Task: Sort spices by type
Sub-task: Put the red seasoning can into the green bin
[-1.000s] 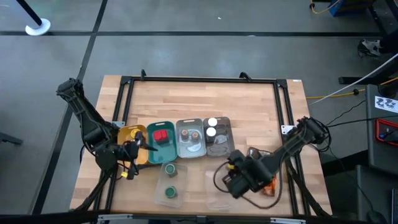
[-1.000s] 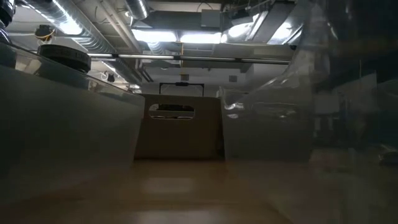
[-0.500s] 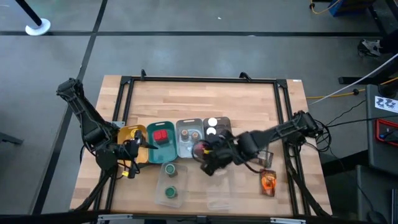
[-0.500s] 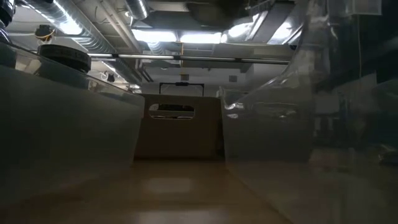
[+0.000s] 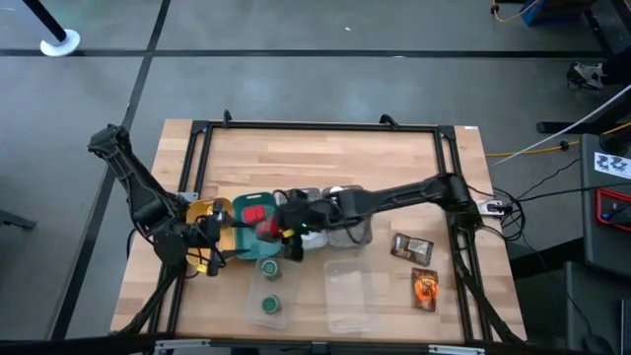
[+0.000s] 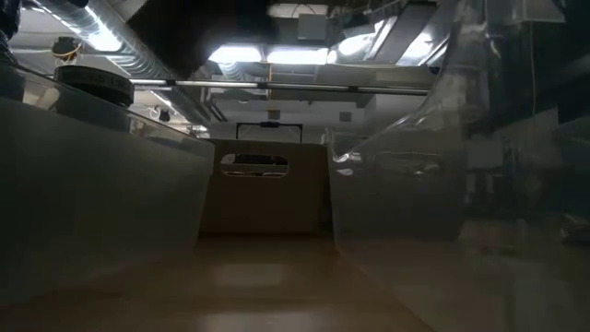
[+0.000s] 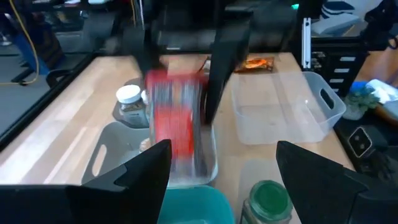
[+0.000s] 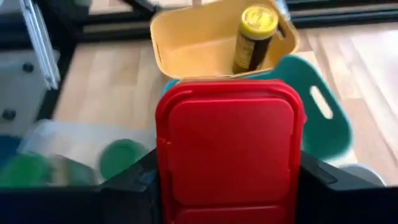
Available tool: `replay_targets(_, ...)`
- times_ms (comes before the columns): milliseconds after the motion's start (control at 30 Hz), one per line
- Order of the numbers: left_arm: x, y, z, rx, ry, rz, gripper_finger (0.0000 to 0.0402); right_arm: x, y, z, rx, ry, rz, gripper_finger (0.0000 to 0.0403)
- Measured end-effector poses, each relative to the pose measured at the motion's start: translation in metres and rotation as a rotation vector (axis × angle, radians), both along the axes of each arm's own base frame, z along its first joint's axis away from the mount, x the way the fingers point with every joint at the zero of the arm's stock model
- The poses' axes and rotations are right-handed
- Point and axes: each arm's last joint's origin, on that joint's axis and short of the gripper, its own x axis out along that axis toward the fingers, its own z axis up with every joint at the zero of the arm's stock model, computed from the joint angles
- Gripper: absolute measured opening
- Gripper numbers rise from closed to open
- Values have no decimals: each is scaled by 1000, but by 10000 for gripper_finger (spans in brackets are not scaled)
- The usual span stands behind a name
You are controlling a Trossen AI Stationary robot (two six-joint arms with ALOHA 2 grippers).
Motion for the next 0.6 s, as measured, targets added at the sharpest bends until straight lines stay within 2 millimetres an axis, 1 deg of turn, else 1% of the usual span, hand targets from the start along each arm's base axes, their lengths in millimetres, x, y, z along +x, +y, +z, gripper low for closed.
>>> replay_targets(167,-9,11,8,-20,-20,-1,274,25,-22,-40,-53,27,60,208)
replay_targets(367,-22,26,20,-77,-68,1,274,38,-39,-71,-122,74,113,208)
replay_targets(433,-25,30,22,-87,-81,0,274,40,-42,-79,-122,84,136,208)
replay_targets(600,-31,36,26,-75,-97,-10,274,46,-42,-84,-75,51,219,208)
